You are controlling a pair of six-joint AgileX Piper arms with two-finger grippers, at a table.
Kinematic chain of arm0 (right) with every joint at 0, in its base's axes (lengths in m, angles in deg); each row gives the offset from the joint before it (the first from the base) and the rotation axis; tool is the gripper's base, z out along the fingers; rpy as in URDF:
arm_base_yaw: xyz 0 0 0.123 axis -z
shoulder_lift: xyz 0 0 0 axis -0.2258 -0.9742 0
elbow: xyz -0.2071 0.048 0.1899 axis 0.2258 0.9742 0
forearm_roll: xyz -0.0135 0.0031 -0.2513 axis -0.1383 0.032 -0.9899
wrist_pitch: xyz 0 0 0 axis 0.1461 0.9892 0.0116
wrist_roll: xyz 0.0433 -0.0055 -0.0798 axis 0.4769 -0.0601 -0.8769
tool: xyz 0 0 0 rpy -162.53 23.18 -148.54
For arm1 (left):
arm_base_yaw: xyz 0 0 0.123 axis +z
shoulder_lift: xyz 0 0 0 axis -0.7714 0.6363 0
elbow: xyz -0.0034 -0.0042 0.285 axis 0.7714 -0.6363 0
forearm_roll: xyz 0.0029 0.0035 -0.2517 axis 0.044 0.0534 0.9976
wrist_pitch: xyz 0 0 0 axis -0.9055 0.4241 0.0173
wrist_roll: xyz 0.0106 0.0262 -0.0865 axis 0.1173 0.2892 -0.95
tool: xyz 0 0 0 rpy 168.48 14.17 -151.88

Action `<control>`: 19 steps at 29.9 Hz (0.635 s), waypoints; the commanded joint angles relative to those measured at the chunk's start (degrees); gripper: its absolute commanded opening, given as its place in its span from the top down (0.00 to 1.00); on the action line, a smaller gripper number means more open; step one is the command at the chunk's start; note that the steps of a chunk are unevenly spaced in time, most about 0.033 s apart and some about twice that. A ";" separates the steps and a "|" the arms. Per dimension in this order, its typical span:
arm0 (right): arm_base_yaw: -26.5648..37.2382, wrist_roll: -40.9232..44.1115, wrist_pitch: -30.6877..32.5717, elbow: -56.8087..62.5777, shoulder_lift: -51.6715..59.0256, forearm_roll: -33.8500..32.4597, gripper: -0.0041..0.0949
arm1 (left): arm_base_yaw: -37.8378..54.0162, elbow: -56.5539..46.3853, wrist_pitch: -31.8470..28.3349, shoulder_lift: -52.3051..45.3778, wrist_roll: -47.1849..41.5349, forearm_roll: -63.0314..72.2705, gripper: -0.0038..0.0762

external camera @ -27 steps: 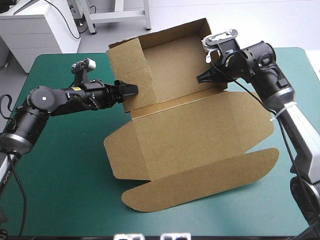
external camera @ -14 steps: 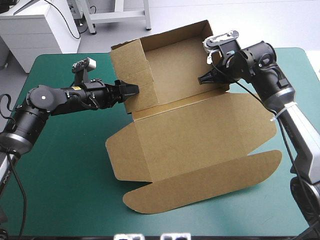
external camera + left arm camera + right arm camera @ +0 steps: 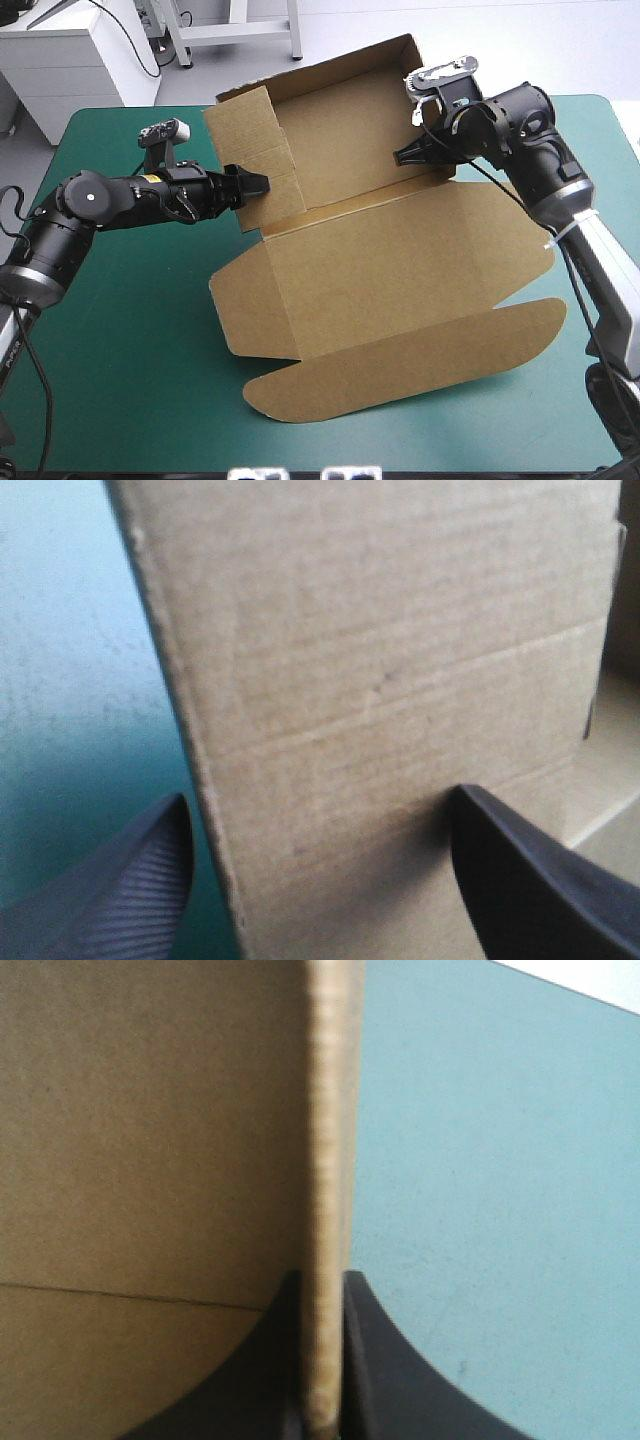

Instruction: Fold the box

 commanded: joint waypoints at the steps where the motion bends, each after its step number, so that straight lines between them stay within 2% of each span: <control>1: -2.21 1.19 -4.84 -2.06 4.24 -0.43 0.97 | -0.29 2.02 -4.29 -1.71 -5.41 -3.54 0.32; 10: -7.30 5.27 -4.81 -2.06 4.33 -7.99 0.97 | -0.29 2.02 -6.56 0.33 -10.10 -6.81 0.32; 14: -8.09 5.23 -4.03 -2.06 4.33 -8.84 0.97 | -0.29 2.02 -4.68 2.32 -12.82 -10.92 0.32; 19: -8.09 5.56 -3.67 -2.06 4.33 -9.33 0.97 | -0.29 2.02 -5.94 2.92 -15.52 -13.00 0.32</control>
